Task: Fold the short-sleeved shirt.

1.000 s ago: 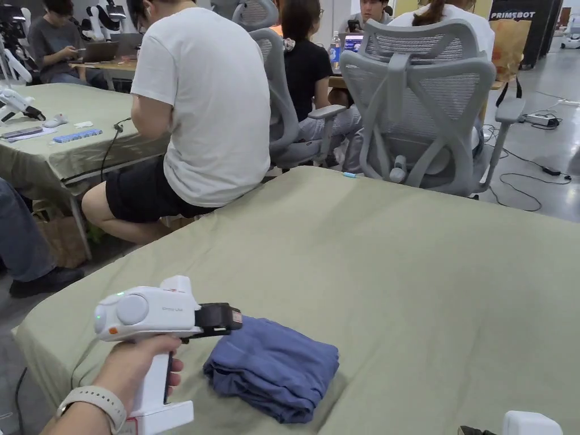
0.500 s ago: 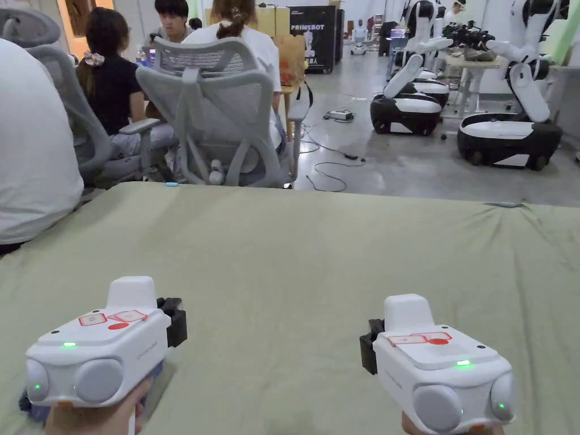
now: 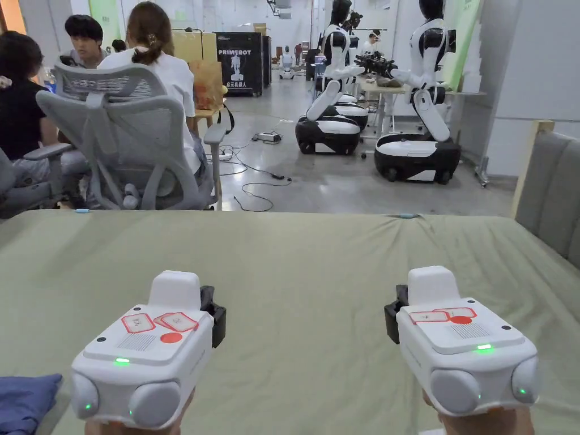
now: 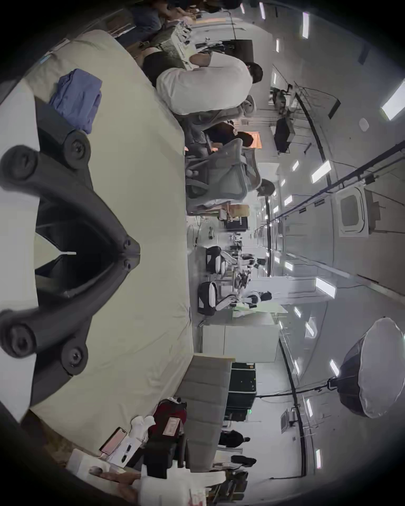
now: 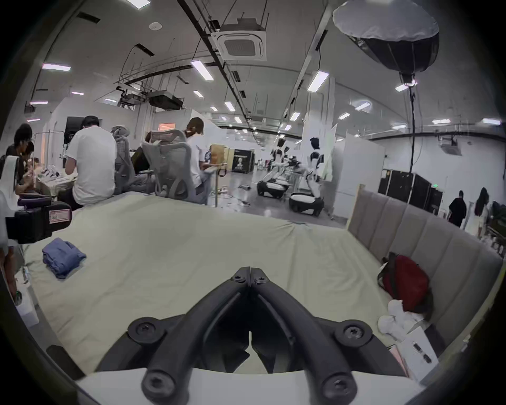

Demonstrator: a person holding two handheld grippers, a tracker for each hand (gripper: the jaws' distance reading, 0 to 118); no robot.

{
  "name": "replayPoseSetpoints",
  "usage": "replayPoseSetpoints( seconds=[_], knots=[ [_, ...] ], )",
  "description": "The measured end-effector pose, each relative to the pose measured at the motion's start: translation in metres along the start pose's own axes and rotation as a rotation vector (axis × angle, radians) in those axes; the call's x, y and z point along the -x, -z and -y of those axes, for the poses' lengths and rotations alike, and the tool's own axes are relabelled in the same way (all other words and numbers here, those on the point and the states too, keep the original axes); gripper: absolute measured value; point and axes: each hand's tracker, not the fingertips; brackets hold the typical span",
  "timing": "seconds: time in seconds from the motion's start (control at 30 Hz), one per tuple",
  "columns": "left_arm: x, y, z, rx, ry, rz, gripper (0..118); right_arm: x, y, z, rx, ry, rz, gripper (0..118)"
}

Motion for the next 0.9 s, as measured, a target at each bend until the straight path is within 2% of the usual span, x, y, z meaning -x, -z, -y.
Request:
replayPoseSetpoints(
  seconds=[0.2,0.5,0.67,0.7,0.77,0.8,0.83,0.87,0.9],
  knots=[
    [-0.012,-0.008,-0.01,-0.064,0.019,0.016,0,-0.01,-0.012,-0.003,-0.095,0.065,-0.016,0],
    [-0.014,-0.028,-0.021,-0.202,0.039,-0.056,0,-0.004,-0.011,0.002,-0.125,0.065,-0.007,0],
    [-0.013,-0.03,-0.025,-0.21,0.043,-0.051,1,-0.002,-0.012,0.001,-0.129,0.065,-0.006,0],
    [-0.013,-0.029,-0.025,-0.207,0.047,-0.05,10,-0.002,-0.012,0.0,-0.129,0.065,-0.006,2],
    [-0.015,-0.029,-0.023,-0.212,0.053,-0.055,44,-0.001,-0.012,-0.001,-0.127,0.063,-0.004,19],
    [-0.016,-0.029,-0.023,-0.213,0.055,-0.054,56,-0.001,-0.012,-0.001,-0.126,0.062,-0.008,28],
    [-0.016,-0.029,-0.023,-0.211,0.058,-0.049,65,0.0,-0.012,-0.001,-0.126,0.06,-0.013,39],
    [-0.017,-0.029,-0.022,-0.21,0.06,-0.047,69,0.001,-0.012,-0.001,-0.122,0.056,-0.019,48],
    [-0.019,-0.031,-0.022,-0.215,0.063,-0.051,73,0.002,-0.012,-0.001,-0.123,0.054,-0.02,62]
  ],
)
